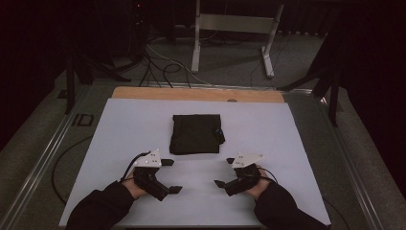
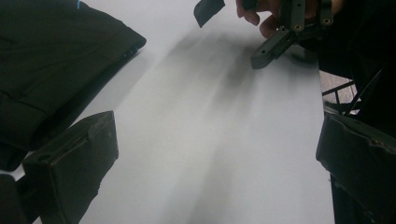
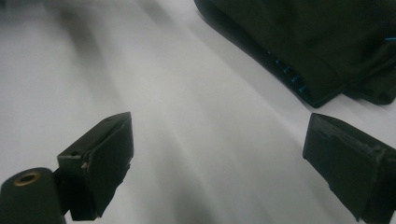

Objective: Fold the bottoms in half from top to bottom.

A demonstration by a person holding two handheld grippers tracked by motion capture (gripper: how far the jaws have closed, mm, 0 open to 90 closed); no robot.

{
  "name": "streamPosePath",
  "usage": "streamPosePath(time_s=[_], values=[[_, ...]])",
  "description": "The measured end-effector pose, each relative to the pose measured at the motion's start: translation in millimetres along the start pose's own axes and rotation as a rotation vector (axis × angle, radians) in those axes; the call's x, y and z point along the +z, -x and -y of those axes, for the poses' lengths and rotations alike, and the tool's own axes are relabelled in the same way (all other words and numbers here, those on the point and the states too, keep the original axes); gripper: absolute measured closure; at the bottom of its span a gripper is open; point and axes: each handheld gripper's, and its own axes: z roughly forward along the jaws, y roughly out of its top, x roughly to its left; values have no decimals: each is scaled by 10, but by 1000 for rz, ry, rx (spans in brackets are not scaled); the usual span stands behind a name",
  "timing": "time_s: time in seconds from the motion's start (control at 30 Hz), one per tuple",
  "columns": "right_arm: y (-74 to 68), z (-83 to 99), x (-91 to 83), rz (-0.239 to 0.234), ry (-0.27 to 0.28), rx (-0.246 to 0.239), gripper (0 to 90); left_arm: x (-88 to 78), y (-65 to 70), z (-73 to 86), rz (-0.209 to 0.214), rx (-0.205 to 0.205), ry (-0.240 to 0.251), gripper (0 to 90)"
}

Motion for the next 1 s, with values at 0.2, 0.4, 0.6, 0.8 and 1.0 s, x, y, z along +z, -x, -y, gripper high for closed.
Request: streamPosePath(time_s=[0.2, 0.4, 0.6, 0.8, 1.0], values=[[-10, 63, -87, 7, 0, -1, 90, -92, 33, 66, -6, -4, 6, 0], [4, 113, -194, 12, 0, -8, 89, -202, 20, 161, -25, -8, 1, 0], [27, 200, -293, 25, -4, 8, 89, -325, 8, 253, -35, -20, -10, 0], [42, 321, -404, 32, -14, 22, 89, -438, 21, 311, -45, -27, -12, 0], [56, 417, -501, 40, -20, 38, 90, -545, 21, 352, -58, -33, -22, 0]])
